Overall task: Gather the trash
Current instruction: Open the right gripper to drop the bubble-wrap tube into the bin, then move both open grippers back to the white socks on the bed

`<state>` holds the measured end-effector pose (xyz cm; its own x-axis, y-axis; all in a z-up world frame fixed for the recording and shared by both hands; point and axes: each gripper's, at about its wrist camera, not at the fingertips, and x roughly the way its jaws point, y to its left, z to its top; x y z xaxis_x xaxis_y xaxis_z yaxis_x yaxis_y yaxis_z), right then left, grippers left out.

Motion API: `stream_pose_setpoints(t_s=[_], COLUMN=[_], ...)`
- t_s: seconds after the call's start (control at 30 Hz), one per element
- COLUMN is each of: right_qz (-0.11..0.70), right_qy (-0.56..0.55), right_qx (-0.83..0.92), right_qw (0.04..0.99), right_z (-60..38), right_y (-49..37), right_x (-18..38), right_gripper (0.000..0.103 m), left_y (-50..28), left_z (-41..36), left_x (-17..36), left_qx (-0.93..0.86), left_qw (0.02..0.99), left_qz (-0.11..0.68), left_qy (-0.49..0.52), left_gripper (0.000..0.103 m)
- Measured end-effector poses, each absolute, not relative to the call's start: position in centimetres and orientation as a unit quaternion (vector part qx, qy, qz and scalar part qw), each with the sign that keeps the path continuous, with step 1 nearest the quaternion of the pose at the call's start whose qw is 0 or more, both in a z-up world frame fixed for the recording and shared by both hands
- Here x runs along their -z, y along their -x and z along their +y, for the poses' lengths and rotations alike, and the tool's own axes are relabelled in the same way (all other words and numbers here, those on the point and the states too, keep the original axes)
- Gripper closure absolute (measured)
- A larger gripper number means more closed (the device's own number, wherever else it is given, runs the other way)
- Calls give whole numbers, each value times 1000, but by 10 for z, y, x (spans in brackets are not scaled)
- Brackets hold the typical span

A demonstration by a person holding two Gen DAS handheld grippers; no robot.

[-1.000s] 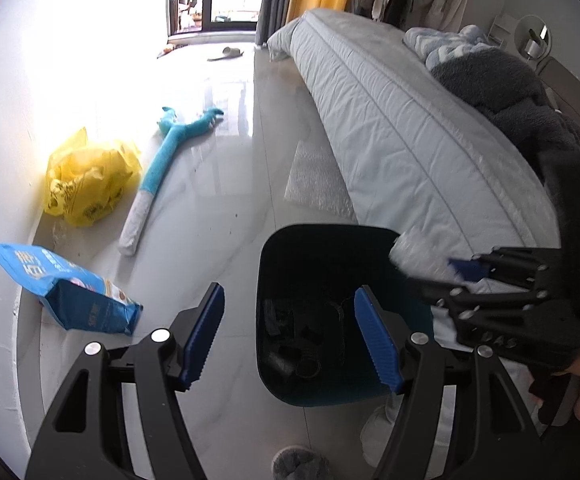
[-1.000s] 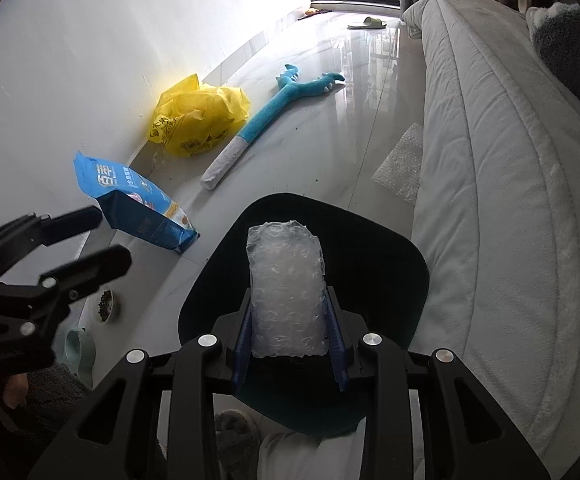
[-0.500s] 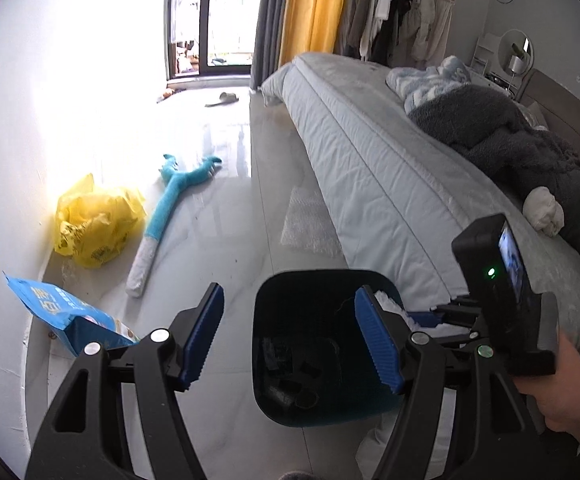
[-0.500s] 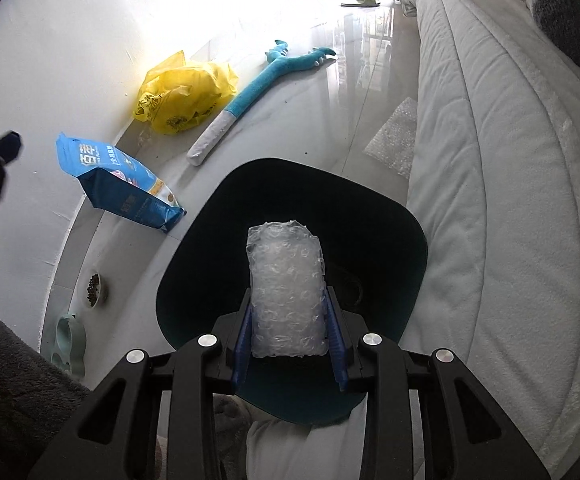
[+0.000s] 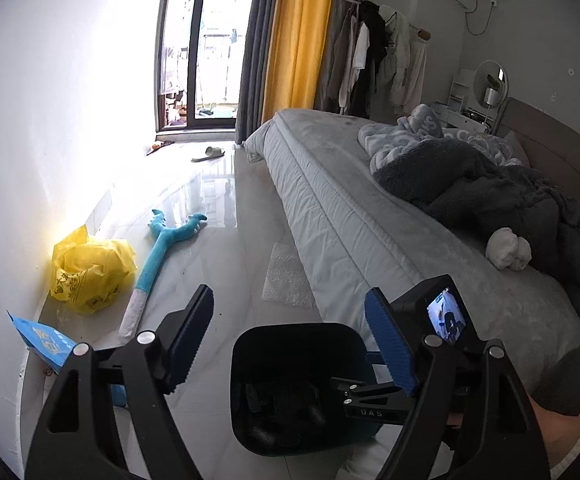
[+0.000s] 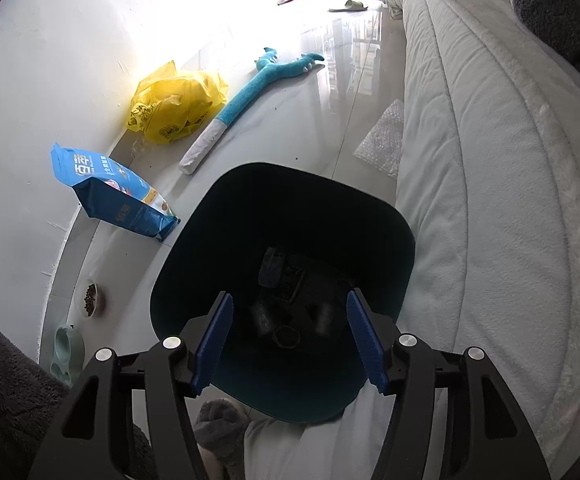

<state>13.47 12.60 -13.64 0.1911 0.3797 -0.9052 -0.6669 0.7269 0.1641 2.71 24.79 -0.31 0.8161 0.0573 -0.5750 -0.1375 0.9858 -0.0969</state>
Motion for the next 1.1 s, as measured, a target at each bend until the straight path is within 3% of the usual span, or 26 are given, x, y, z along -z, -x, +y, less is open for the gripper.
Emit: stream_pose_setpoints(t_s=[0.4, 1.1], right_qz=[433, 373], right_qy=[121, 61], right_qx=[-357, -261], right_qw=[819, 888], right_z=[86, -90], right_y=[-123, -153], right_x=[61, 5], right_gripper=[32, 30], left_y=[-24, -79], left_z=[207, 116], left_x=[-29, -36], left_qx=[-32, 57], left_qw=[963, 965], left_qz=[262, 256], left_qy=[47, 25], left_gripper=[21, 21])
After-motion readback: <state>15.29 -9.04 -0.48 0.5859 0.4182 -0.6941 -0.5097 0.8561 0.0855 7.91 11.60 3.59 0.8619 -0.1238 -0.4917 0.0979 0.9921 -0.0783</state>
